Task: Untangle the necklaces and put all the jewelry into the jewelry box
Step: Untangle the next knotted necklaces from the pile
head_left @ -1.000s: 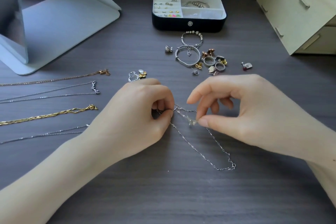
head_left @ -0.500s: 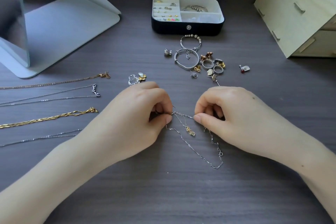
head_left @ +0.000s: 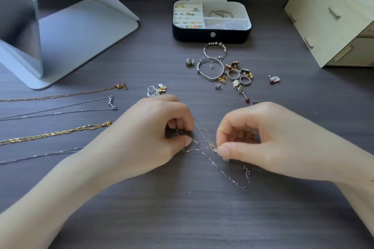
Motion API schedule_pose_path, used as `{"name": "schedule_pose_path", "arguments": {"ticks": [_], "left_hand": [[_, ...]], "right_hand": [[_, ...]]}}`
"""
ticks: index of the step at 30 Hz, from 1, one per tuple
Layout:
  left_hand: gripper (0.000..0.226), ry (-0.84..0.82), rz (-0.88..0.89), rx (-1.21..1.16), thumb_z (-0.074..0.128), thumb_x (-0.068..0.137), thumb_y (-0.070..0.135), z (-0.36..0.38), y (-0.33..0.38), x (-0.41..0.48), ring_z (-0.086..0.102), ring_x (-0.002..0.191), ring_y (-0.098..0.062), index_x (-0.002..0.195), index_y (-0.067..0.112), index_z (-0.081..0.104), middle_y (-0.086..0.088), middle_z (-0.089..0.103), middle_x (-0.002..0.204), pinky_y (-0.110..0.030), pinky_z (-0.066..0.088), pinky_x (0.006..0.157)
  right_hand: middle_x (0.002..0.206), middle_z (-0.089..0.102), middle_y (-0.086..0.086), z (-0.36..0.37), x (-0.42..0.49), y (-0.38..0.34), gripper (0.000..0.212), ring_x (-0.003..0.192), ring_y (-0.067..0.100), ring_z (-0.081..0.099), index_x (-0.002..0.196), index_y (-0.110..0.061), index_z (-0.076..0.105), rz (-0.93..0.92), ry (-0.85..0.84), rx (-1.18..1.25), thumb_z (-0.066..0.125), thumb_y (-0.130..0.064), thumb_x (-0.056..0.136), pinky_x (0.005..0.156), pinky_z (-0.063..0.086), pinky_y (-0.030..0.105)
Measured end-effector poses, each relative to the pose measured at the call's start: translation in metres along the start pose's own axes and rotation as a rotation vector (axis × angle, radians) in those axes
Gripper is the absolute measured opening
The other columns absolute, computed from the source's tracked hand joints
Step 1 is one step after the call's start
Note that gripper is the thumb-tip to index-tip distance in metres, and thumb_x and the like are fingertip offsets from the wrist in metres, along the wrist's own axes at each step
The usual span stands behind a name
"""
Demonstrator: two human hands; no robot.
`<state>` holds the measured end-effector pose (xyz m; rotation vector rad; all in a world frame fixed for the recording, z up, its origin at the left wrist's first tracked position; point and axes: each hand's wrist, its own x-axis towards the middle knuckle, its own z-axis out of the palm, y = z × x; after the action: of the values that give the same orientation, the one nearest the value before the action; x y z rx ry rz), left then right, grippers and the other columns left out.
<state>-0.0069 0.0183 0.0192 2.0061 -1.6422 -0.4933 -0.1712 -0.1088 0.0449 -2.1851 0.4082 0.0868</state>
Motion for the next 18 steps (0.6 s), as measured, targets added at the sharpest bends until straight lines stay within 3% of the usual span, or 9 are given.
{"name": "schedule_pose_path", "arguments": {"ticks": [4, 8, 12, 15, 18], "left_hand": [[0.007, 0.033, 0.002, -0.047, 0.062, 0.065, 0.029, -0.007, 0.001, -0.001, 0.054, 0.077, -0.003, 0.071, 0.033, 0.064, 0.015, 0.056, 0.072, -0.007, 0.034, 0.064], [0.009, 0.256, -0.052, -0.032, 0.058, 0.072, 0.02, -0.015, -0.004, 0.001, 0.053, 0.074, 0.001, 0.074, 0.024, 0.066, 0.014, 0.058, 0.072, -0.004, 0.033, 0.065], [0.015, 0.438, -0.19, 0.151, 0.06, 0.08, 0.005, -0.019, -0.015, 0.003, 0.054, 0.072, -0.002, 0.081, 0.019, 0.066, 0.009, 0.057, 0.077, -0.011, 0.036, 0.065], [0.01, 0.433, -0.271, 0.203, 0.06, 0.085, 0.012, -0.019, -0.018, 0.004, 0.057, 0.078, -0.018, 0.09, 0.017, 0.067, 0.003, 0.059, 0.085, -0.026, 0.038, 0.07], [0.013, 0.378, -0.295, 0.227, 0.059, 0.088, 0.018, -0.017, -0.022, 0.006, 0.058, 0.086, -0.022, 0.098, 0.017, 0.067, 0.002, 0.056, 0.088, -0.026, 0.034, 0.072]], "right_hand": [[0.059, 0.066, -0.012, 0.006, 0.001, 0.0, 0.012, 0.049, 0.003, 0.053, 0.071, -0.025, 0.062, 0.044, 0.071, -0.119, 0.063, -0.034, 0.08, 0.054, 0.039, 0.012], [0.06, 0.058, -0.022, 0.013, 0.004, 0.002, 0.02, 0.06, -0.003, 0.051, 0.069, -0.03, 0.056, 0.071, 0.229, -0.308, 0.062, -0.049, 0.074, 0.061, 0.038, 0.016], [0.054, 0.054, -0.014, 0.014, 0.005, 0.003, 0.016, 0.067, -0.009, 0.048, 0.069, -0.031, 0.054, 0.079, 0.21, -0.407, 0.059, -0.04, 0.081, 0.056, 0.034, 0.013], [0.055, 0.055, -0.012, 0.012, 0.006, 0.002, 0.015, 0.068, -0.008, 0.049, 0.068, -0.031, 0.053, 0.104, 0.214, -0.419, 0.058, -0.034, 0.082, 0.057, 0.035, 0.012], [0.056, 0.057, -0.014, 0.009, 0.013, 0.005, 0.016, 0.063, -0.003, 0.051, 0.067, -0.032, 0.054, 0.138, 0.269, -0.4, 0.061, -0.029, 0.082, 0.059, 0.038, 0.014]]}}
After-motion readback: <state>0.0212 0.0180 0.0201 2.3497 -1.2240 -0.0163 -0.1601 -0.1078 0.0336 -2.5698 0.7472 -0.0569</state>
